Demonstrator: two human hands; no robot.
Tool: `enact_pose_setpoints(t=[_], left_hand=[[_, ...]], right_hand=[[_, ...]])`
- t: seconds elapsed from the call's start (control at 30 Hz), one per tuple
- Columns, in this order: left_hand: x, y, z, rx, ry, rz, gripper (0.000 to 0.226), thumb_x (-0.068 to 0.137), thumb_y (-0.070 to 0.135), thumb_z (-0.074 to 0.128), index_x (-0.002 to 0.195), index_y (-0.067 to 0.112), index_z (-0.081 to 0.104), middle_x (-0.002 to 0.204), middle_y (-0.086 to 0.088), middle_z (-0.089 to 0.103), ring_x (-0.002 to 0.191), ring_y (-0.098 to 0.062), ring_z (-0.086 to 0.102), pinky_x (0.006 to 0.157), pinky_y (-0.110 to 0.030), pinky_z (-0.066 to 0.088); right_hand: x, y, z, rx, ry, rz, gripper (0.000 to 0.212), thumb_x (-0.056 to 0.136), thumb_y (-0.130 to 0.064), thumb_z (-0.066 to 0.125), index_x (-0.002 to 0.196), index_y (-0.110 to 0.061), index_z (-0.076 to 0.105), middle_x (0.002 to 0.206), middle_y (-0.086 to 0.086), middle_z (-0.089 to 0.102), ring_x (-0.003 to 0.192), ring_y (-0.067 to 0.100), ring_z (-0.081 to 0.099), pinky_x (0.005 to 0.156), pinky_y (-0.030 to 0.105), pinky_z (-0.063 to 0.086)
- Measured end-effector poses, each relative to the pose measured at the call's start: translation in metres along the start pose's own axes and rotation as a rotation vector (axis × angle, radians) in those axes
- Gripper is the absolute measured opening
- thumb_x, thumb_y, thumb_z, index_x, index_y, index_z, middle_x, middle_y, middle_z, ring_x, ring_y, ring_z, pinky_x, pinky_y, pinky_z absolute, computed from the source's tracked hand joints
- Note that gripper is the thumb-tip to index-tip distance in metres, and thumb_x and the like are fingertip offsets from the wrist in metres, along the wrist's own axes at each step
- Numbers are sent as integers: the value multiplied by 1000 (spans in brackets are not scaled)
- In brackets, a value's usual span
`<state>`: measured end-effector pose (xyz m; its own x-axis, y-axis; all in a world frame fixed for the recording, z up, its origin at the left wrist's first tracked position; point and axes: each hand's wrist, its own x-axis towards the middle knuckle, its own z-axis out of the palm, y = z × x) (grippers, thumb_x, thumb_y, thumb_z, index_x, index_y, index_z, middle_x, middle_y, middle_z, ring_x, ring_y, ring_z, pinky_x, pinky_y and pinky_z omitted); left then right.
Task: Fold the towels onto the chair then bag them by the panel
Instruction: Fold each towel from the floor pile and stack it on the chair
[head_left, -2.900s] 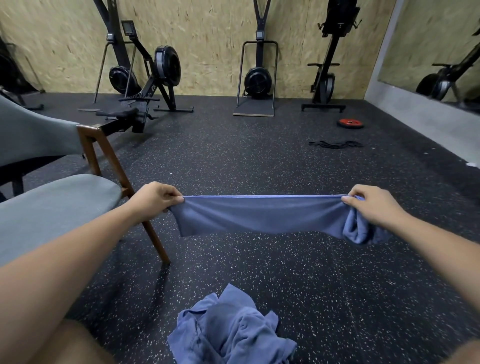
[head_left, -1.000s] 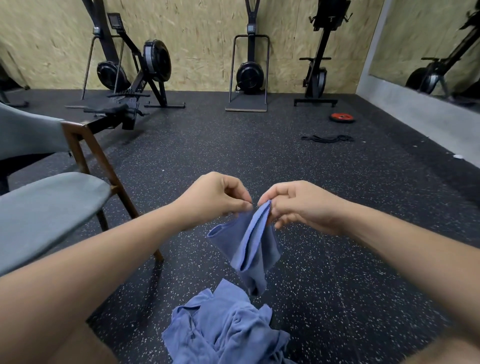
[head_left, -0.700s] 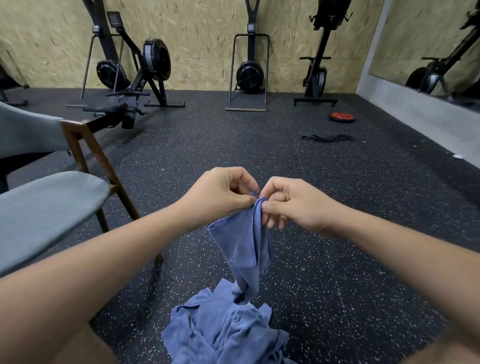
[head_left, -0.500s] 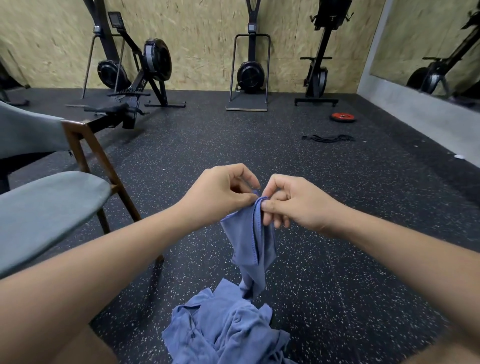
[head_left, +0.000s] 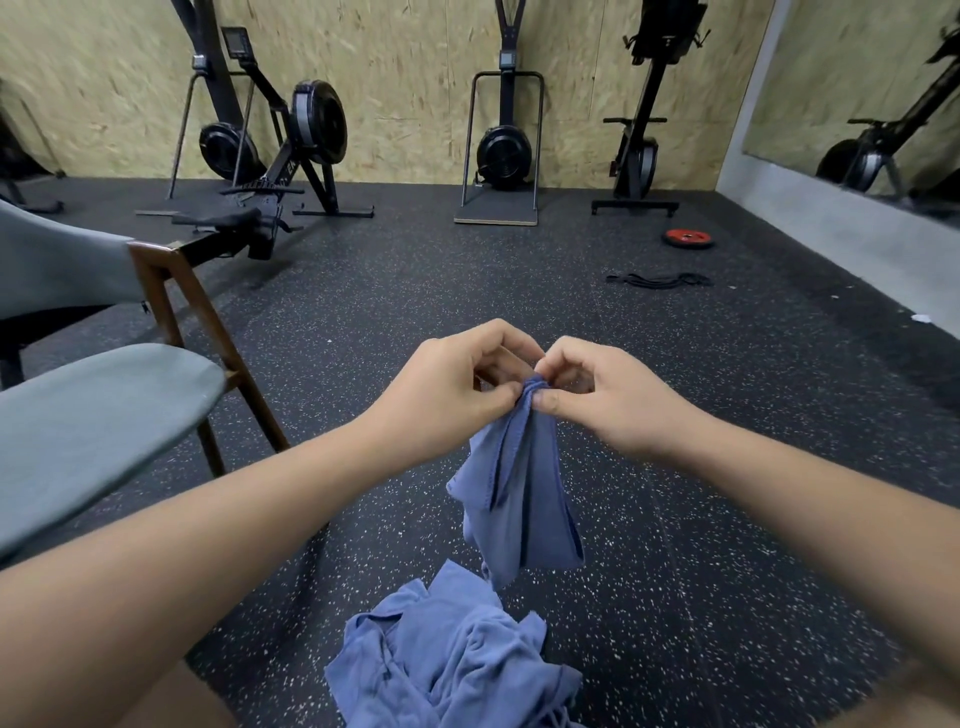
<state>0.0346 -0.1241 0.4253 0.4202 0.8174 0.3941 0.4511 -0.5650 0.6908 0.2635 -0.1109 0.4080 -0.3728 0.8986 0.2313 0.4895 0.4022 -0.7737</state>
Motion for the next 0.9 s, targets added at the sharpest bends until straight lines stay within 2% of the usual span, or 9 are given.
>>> enact_pose_setpoints(t=[0.13,0.23,0.3,0.4,0.53,0.7,0.8,0.83,0.9], left_hand=[[-1,-1,-1,-45,-16,-5,45,88,-1,71,118,31,58,117,8,72,84,-18,73,74,-26,53],[-1,-5,-4,-78,-58,-58,47,89,0,74,117,31,53,117,8,71,82,-21,73,70,-36,56],[-1,-10,-5,-44,-95,-93,45,90,5,76,116,32,50,112,9,73,82,-25,73,66,-41,56],[-1,-22,-7,5,-154,-122,43,89,5,76,111,30,48,100,9,72,76,-25,70,60,-40,54],[1,-35,-10,165,-134,-81,32,93,5,73,98,32,55,90,14,67,74,-7,64,69,-32,54],[3,-30,-4,303,-106,25,29,89,5,67,91,33,76,91,12,74,82,-8,67,76,-23,50],[2,-23,6,307,-52,95,9,89,23,67,87,28,75,86,10,68,79,-9,64,77,-27,51],[3,-22,9,311,-32,95,9,90,35,69,84,28,72,83,10,65,78,-9,63,76,-30,51],[2,-22,15,364,-8,87,31,86,58,73,80,29,64,80,11,60,77,-8,59,72,-29,49]], right_hand=[[-1,0,-2,63,-40,24,11,100,-14,74,96,-13,65,86,12,74,74,15,57,70,36,42],[-2,0,-3,65,-60,5,10,100,-12,74,97,-13,65,77,5,66,67,11,51,64,28,39],[-1,-1,-5,62,-27,-5,9,99,-9,75,102,-14,69,82,11,71,72,11,58,70,29,46],[0,-1,-12,68,33,-19,12,97,-9,77,105,-17,75,92,4,78,83,9,68,82,32,55],[1,-1,-20,91,103,-9,8,97,-9,77,100,-16,77,98,10,79,85,11,67,86,35,55],[0,-2,-17,75,147,-12,6,98,-9,76,98,-14,75,97,14,77,83,12,66,83,35,54],[1,-2,-15,82,156,-23,6,98,-9,75,98,-14,74,98,14,77,85,17,67,86,45,57],[2,-3,-14,85,159,-27,6,98,-8,75,99,-13,73,98,15,77,85,17,68,88,48,57],[2,-5,-12,88,166,-33,5,98,-6,74,100,-11,73,98,14,77,86,16,68,90,48,57]])
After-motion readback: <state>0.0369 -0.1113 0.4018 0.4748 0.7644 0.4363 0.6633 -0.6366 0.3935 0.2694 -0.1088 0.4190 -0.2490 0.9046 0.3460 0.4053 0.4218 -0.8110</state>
